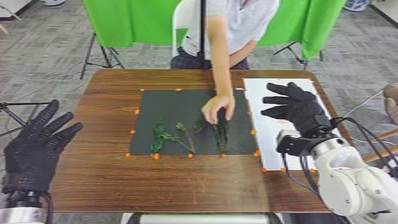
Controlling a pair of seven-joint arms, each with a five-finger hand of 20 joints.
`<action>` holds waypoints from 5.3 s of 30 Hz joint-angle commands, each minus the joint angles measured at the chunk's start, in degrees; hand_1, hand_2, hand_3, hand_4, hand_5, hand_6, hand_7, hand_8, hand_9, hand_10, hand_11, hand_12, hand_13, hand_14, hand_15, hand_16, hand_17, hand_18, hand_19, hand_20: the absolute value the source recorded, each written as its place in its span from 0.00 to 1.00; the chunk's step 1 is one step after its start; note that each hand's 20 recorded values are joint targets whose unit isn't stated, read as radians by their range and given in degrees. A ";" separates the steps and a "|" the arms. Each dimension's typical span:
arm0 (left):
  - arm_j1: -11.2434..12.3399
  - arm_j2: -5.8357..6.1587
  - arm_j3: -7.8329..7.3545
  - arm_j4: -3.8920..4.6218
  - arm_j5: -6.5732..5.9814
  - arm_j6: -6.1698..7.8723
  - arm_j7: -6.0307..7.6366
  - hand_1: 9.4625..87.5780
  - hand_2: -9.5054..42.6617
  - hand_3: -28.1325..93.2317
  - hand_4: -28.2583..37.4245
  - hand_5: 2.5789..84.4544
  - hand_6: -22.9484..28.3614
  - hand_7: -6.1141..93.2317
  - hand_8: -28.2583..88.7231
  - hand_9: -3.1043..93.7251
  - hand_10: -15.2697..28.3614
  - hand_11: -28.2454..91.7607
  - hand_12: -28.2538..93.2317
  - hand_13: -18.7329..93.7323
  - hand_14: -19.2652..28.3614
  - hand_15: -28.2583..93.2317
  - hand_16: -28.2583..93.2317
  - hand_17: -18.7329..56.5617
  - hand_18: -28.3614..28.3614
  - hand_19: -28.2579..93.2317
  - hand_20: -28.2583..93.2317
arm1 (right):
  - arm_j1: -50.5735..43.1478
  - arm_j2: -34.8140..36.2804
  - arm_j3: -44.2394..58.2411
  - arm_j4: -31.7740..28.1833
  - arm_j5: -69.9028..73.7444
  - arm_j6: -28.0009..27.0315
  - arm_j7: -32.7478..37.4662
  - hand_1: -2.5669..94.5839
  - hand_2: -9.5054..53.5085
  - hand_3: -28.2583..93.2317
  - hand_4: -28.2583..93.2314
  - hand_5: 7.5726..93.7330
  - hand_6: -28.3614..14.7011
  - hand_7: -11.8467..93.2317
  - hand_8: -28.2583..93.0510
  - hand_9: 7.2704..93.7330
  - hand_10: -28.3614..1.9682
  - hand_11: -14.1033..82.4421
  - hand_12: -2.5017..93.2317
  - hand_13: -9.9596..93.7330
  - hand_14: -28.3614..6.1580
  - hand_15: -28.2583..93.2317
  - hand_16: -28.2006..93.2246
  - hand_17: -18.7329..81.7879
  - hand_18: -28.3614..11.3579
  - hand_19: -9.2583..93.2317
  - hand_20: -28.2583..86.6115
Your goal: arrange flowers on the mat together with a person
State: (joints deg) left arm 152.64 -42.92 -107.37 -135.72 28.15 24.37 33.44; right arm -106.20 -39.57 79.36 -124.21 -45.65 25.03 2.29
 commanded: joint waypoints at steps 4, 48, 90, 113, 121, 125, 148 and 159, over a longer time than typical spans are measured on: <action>0.31 -0.35 0.61 -0.13 0.32 0.28 -0.70 0.07 0.31 0.84 0.00 0.34 0.52 0.15 0.17 0.34 0.67 0.36 0.34 0.35 0.86 0.57 0.20 0.12 0.81 0.52 0.37 | -0.76 0.76 0.45 -0.30 -2.09 1.44 -0.22 0.17 0.34 0.83 0.03 0.49 0.61 0.22 0.14 0.55 0.27 0.29 0.18 0.54 0.16 0.61 0.32 0.31 0.00 0.64 0.37; -0.48 1.86 2.00 0.32 -0.77 0.40 1.40 0.09 0.33 0.84 0.00 0.35 0.53 0.15 0.17 0.34 0.68 0.37 0.33 0.35 0.87 0.58 0.19 0.12 0.81 0.53 0.37 | 19.57 6.80 -22.73 11.49 -62.88 -2.96 43.49 0.32 0.10 0.85 0.03 0.48 0.67 0.25 0.13 0.52 0.40 0.29 0.18 0.60 0.34 0.63 0.32 0.37 0.03 0.69 0.35; -0.77 1.89 1.23 0.04 -1.96 -0.43 1.82 0.12 0.33 0.85 0.00 0.35 0.52 0.16 0.17 0.35 0.68 0.37 0.33 0.36 0.87 0.59 0.19 0.12 0.81 0.53 0.37 | 42.31 5.21 -52.65 24.29 -77.76 -7.72 55.60 0.61 0.00 0.71 0.00 0.87 0.80 0.31 0.22 0.96 0.77 0.23 0.34 0.83 0.72 0.57 0.46 0.48 0.26 0.72 0.34; -2.14 -3.63 -4.20 -3.52 4.80 -3.28 -5.37 0.10 0.33 0.84 0.00 0.35 0.53 0.15 0.17 0.35 0.69 0.37 0.33 0.35 0.87 0.59 0.19 0.13 0.82 0.55 0.38 | 65.73 -4.87 -67.48 16.12 -82.31 -0.67 49.55 0.61 0.00 0.75 0.00 0.91 0.78 0.30 0.23 0.99 0.76 0.24 0.38 0.85 0.73 0.58 0.48 0.47 0.32 0.75 0.33; -5.57 -4.74 -3.76 -2.84 4.00 -5.77 -6.09 0.10 0.33 0.84 0.00 0.34 0.53 0.15 0.17 0.34 0.69 0.37 0.33 0.36 0.87 0.59 0.19 0.13 0.82 0.55 0.38 | 74.79 -21.30 -75.96 24.64 -77.83 -3.88 40.91 0.60 0.00 0.75 0.00 0.91 0.78 0.30 0.23 0.99 0.75 0.25 0.38 0.84 0.73 0.59 0.48 0.47 0.32 0.76 0.33; -7.03 -5.25 -3.86 -2.53 4.94 -6.60 -7.12 0.10 0.33 0.84 0.00 0.34 0.53 0.15 0.17 0.34 0.69 0.37 0.33 0.36 0.88 0.59 0.19 0.13 0.82 0.56 0.38 | 78.65 -26.97 -80.22 28.96 -73.59 -3.99 39.20 0.60 0.00 0.75 0.00 0.90 0.78 0.30 0.23 0.99 0.75 0.26 0.39 0.84 0.72 0.60 0.48 0.46 0.32 0.75 0.33; -9.76 -4.71 -3.82 -2.42 6.17 -7.36 -6.40 0.10 0.33 0.84 0.00 0.34 0.53 0.15 0.17 0.35 0.69 0.37 0.33 0.36 0.88 0.60 0.19 0.13 0.83 0.56 0.39 | 89.44 -38.97 -102.01 37.30 -66.90 -3.62 41.55 0.60 0.00 0.71 0.00 0.87 0.82 0.29 0.21 0.94 0.72 0.34 0.36 0.83 0.69 0.64 0.43 0.44 0.33 0.74 0.33; -11.40 -4.87 -3.36 -1.76 6.58 -8.38 -7.73 0.11 0.33 0.84 0.00 0.34 0.53 0.16 0.17 0.35 0.69 0.37 0.33 0.36 0.88 0.60 0.19 0.13 0.83 0.56 0.38 | 88.58 -39.63 -103.25 38.56 -66.62 -6.01 42.36 0.59 0.00 0.69 0.00 0.86 0.82 0.29 0.21 0.92 0.71 0.39 0.33 0.82 0.68 0.66 0.41 0.44 0.33 0.74 0.34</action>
State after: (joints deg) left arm 141.31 -47.49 -111.03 -137.95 34.43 16.93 26.80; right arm -17.76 -78.83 -24.12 -86.32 -111.76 20.59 44.17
